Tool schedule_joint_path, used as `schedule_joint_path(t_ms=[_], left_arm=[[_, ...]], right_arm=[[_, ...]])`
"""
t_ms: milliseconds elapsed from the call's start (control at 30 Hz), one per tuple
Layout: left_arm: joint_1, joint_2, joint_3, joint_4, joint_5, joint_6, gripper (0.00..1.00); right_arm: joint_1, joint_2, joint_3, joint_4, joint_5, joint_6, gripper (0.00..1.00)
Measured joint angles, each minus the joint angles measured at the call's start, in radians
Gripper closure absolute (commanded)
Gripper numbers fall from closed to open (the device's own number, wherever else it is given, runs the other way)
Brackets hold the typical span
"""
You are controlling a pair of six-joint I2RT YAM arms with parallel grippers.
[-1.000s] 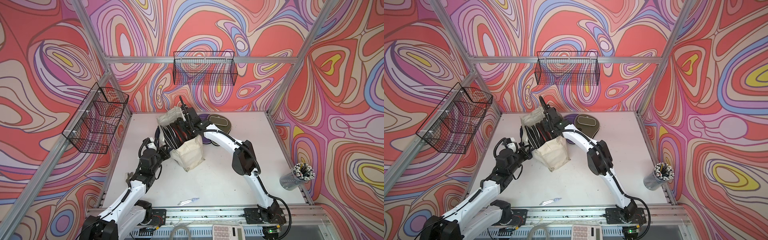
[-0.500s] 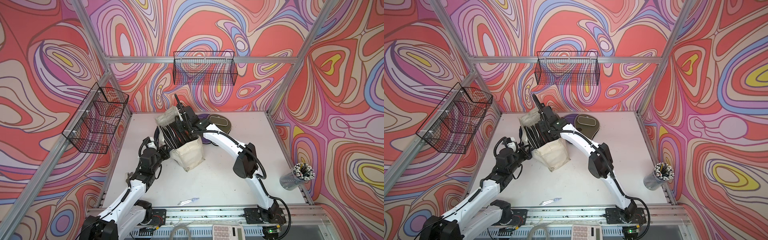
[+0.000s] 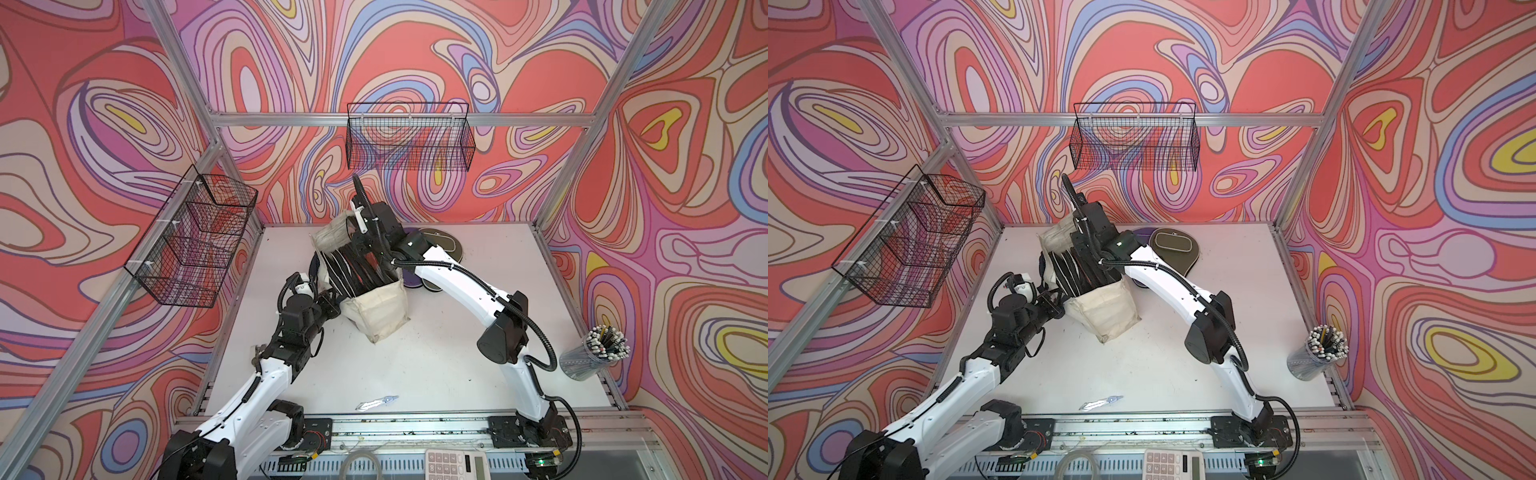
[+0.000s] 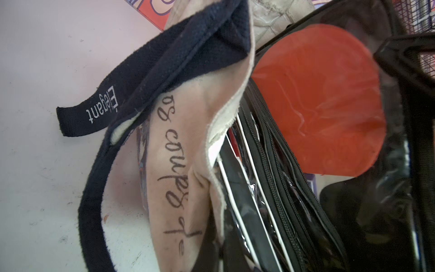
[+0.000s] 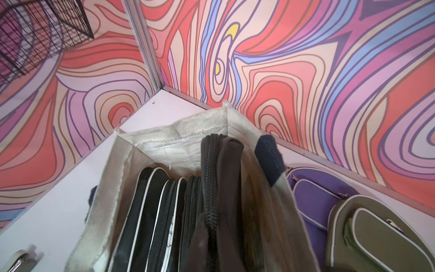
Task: Remove the ping pong set from the canvas bag
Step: Pick up the ping pong set from the canvas bag.
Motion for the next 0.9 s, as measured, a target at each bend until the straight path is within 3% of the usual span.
schedule_joint_path(t_ms=[500,900], left_arm=[[0.000,0.003,0.000,0.005,0.000,0.000,1.00],[-0.004,0.003,0.000,0.004,-0.002,0.005,1.00]], right_arm=[[0.008,-0.100,-0.003,0.047,0.047,-0.031,1.00],[0.008,-0.280,-0.014,0.117,0.089,-0.036,1.00]])
